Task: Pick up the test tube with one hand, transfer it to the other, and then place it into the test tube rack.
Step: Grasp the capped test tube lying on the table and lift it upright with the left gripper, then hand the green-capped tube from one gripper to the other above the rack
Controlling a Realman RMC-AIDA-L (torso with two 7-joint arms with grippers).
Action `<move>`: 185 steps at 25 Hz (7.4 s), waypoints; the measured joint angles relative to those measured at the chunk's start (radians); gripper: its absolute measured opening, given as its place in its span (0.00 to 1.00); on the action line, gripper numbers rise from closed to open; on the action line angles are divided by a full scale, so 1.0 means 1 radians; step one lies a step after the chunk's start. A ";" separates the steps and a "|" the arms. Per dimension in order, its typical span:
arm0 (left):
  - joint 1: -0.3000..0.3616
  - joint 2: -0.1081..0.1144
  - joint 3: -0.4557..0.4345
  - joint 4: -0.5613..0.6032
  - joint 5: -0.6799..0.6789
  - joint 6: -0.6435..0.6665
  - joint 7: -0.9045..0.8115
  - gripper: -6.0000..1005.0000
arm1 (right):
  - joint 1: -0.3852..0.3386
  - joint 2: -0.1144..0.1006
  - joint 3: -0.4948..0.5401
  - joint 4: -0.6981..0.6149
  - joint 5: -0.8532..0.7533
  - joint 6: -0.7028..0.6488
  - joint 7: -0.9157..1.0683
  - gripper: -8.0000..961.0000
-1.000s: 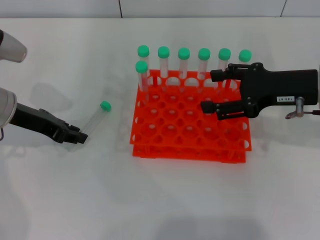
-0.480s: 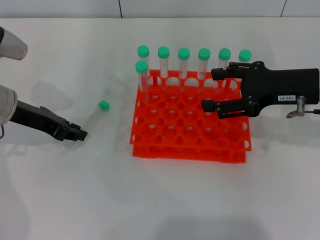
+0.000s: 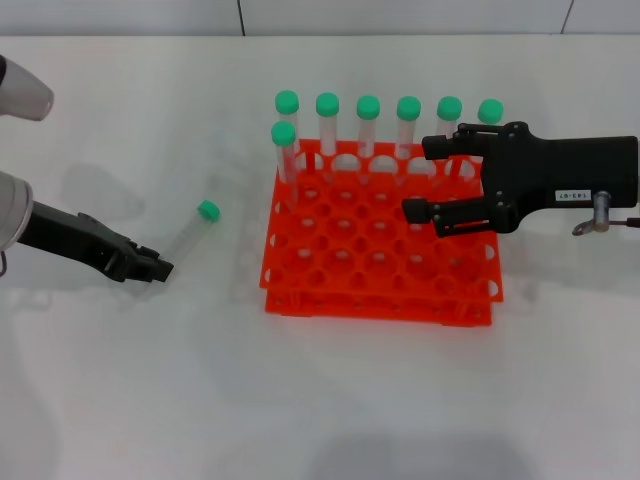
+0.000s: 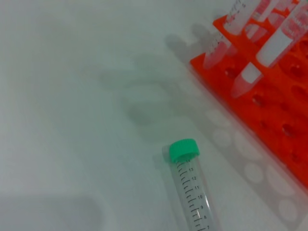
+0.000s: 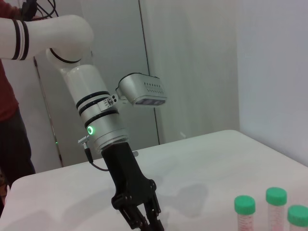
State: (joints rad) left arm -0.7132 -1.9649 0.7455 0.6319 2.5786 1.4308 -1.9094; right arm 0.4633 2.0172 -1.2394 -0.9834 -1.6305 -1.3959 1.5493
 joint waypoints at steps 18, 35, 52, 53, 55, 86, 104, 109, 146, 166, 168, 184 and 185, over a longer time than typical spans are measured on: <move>0.003 -0.003 0.002 0.000 0.007 -0.010 0.002 0.26 | 0.003 0.000 0.000 0.000 0.000 0.000 0.000 0.89; 0.007 -0.001 -0.006 0.000 0.005 -0.012 -0.002 0.20 | 0.001 0.000 0.001 0.000 0.004 0.000 0.000 0.89; 0.107 0.033 -0.164 0.184 -0.242 0.032 0.042 0.21 | -0.004 0.000 0.005 -0.001 0.031 0.003 -0.011 0.89; 0.113 0.036 -0.164 0.189 -0.277 0.030 0.051 0.21 | -0.004 0.000 0.005 0.000 0.034 0.004 -0.014 0.89; 0.119 0.038 -0.164 0.194 -0.315 0.028 0.061 0.21 | -0.005 -0.001 0.005 0.001 0.039 0.006 -0.018 0.89; -0.022 -0.078 -0.076 0.001 -0.782 0.019 0.536 0.22 | -0.035 -0.005 0.096 -0.060 0.066 -0.003 -0.066 0.89; -0.008 -0.092 -0.074 -0.139 -0.827 0.060 0.777 0.23 | -0.072 -0.007 0.162 -0.092 0.117 -0.036 -0.092 0.89; -0.008 -0.094 -0.072 -0.142 -0.820 0.059 0.776 0.23 | -0.046 -0.006 0.163 -0.092 0.119 -0.033 -0.093 0.89; -0.008 -0.095 -0.040 -0.145 -0.818 0.063 0.791 0.25 | 0.097 0.000 0.110 0.027 0.237 0.058 -0.083 0.81; -0.009 -0.097 -0.037 -0.136 -0.828 0.090 0.805 0.26 | 0.139 0.000 0.110 0.062 0.245 0.057 -0.084 0.77; -0.009 -0.097 -0.037 -0.136 -0.828 0.090 0.805 0.26 | 0.139 0.000 0.110 0.062 0.245 0.057 -0.083 0.76; -0.008 -0.097 -0.037 -0.136 -0.823 0.089 0.805 0.27 | 0.144 0.000 0.111 0.063 0.249 0.052 -0.083 0.75; -0.008 -0.097 -0.037 -0.136 -0.823 0.089 0.805 0.27 | 0.144 0.000 0.111 0.063 0.249 0.052 -0.083 0.75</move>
State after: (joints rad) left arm -0.7211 -2.0616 0.7087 0.4955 1.7561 1.5202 -1.1044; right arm 0.6074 2.0171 -1.1284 -0.9205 -1.3813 -1.3438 1.4665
